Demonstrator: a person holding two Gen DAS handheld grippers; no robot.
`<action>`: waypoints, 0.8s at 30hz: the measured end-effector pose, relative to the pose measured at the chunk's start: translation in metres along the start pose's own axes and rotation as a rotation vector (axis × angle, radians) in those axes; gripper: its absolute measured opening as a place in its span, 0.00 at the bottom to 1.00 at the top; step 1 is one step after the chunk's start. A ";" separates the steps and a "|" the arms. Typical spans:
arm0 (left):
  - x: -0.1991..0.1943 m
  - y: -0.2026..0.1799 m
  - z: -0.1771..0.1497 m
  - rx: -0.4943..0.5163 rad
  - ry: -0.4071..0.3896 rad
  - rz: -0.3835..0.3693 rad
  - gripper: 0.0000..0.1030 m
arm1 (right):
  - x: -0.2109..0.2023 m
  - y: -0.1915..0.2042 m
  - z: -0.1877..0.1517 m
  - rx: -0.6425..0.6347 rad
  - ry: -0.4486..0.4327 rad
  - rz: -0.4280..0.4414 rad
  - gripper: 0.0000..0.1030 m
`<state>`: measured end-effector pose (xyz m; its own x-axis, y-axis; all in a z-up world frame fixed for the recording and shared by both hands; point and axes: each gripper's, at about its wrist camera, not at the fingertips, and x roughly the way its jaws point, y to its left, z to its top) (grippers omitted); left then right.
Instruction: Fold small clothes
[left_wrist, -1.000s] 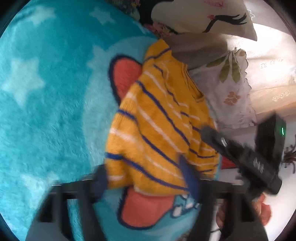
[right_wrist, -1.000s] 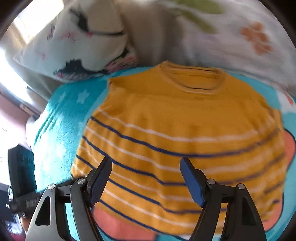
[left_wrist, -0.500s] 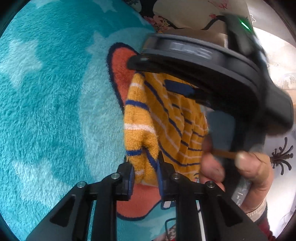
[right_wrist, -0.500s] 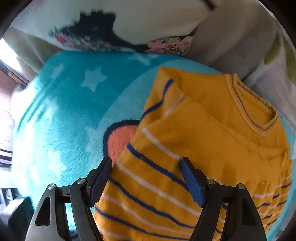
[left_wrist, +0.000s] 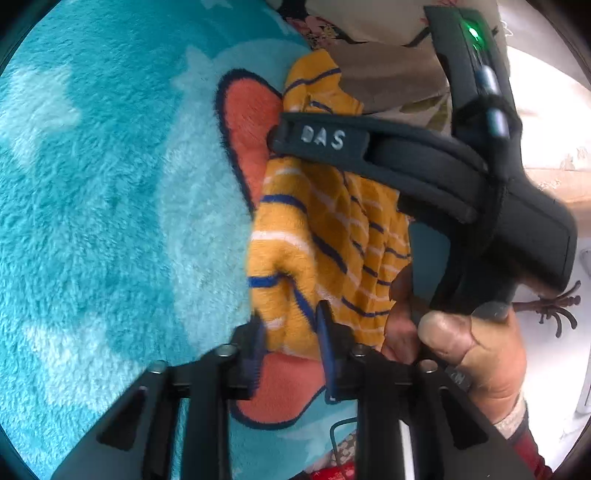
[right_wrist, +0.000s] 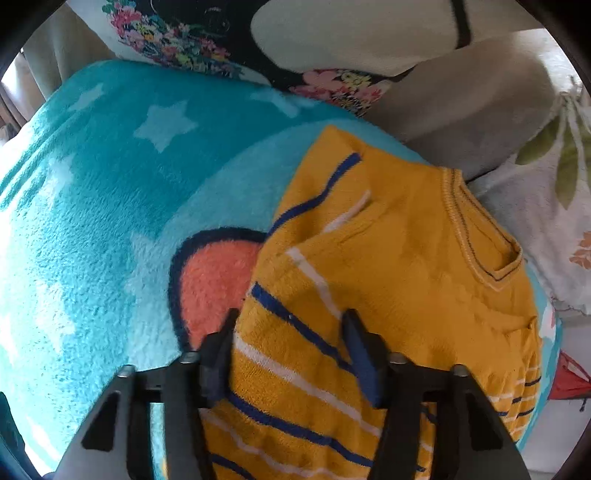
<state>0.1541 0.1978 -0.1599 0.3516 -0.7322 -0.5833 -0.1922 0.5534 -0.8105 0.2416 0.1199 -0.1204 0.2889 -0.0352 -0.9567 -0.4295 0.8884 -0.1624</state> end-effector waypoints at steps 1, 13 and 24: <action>0.000 -0.003 0.001 0.007 -0.003 -0.004 0.16 | -0.003 -0.004 -0.003 0.007 -0.007 0.009 0.34; 0.013 -0.083 -0.019 0.075 -0.070 0.018 0.16 | -0.059 -0.081 -0.020 0.165 -0.141 0.261 0.19; 0.037 -0.183 -0.065 0.191 -0.148 0.070 0.39 | -0.078 -0.263 -0.114 0.344 -0.259 0.364 0.17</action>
<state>0.1433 0.0435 -0.0364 0.4765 -0.6313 -0.6119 -0.0492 0.6758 -0.7354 0.2345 -0.1628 -0.0304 0.3934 0.3766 -0.8387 -0.2494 0.9217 0.2969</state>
